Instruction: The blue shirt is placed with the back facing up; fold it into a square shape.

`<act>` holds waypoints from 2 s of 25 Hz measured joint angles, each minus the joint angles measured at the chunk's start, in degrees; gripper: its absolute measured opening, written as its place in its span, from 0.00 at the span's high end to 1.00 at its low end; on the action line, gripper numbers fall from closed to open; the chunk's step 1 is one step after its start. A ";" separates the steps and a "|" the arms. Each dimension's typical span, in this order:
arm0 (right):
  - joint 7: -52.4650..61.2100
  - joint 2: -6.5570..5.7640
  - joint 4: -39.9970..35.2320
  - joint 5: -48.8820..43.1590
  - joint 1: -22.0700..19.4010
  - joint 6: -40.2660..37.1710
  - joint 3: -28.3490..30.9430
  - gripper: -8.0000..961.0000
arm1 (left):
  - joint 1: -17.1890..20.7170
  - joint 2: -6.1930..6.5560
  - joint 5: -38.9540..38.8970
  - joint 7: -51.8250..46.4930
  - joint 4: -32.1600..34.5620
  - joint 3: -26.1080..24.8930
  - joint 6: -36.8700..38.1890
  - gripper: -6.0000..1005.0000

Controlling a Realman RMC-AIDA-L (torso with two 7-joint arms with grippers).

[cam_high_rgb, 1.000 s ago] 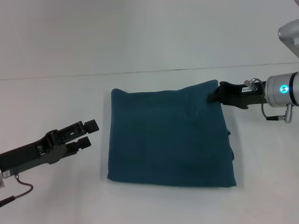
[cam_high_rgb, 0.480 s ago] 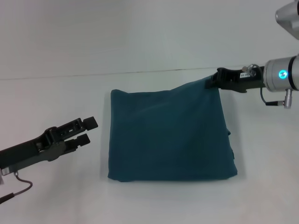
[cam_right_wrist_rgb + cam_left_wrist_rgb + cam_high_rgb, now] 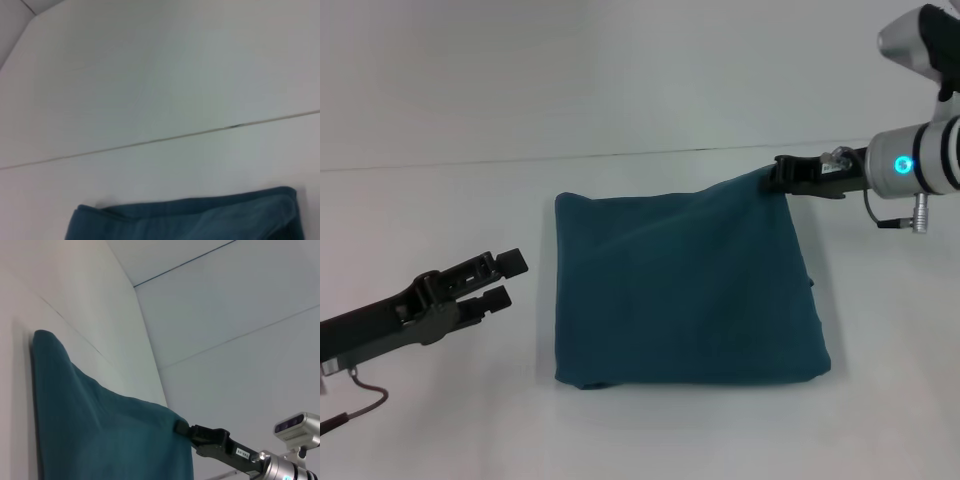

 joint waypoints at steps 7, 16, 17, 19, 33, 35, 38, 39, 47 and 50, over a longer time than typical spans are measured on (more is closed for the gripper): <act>3.96 -0.47 3.00 -6.41 1.94 3.34 -0.25 0.92 | 0.25 0.00 0.00 -0.02 -0.19 -0.58 -0.03 0.07; 11.22 -2.37 2.49 -13.09 1.46 4.33 1.25 0.64 | 0.27 0.00 0.00 -0.02 -0.20 -0.63 0.02 0.07; 11.38 -2.97 2.29 -12.84 1.21 2.57 2.22 0.61 | 0.23 0.00 0.00 -0.02 -0.20 -0.63 0.02 0.07; 10.55 -3.75 1.08 -11.40 0.18 -2.29 5.09 0.53 | 0.09 0.06 0.00 -0.02 -0.19 -0.68 0.05 0.07; 3.47 -4.31 -0.09 9.03 -7.84 -30.00 11.76 0.50 | -0.18 0.34 0.00 -0.02 -0.17 -0.71 -0.01 0.07; 3.31 -4.14 1.39 8.94 -7.23 -28.66 10.07 0.50 | -0.18 0.35 0.00 -0.02 -0.17 -0.71 -0.03 0.07; 3.62 -4.07 3.32 8.94 -6.46 -25.91 7.17 0.50 | -0.06 0.30 0.01 -0.02 -0.17 -0.71 -0.02 0.07; 3.73 -4.09 3.90 8.94 -6.27 -25.17 6.30 0.50 | 0.02 0.30 0.01 -0.02 -0.17 -0.71 -0.02 0.07; 7.73 -5.17 3.48 3.76 -6.68 -23.12 3.90 0.50 | 0.27 0.27 0.01 -0.10 -0.17 -0.71 0.10 0.07; 8.64 -5.88 1.64 2.76 -7.59 -23.63 3.96 0.49 | 0.27 0.26 0.01 -0.20 -0.17 -0.71 0.17 0.07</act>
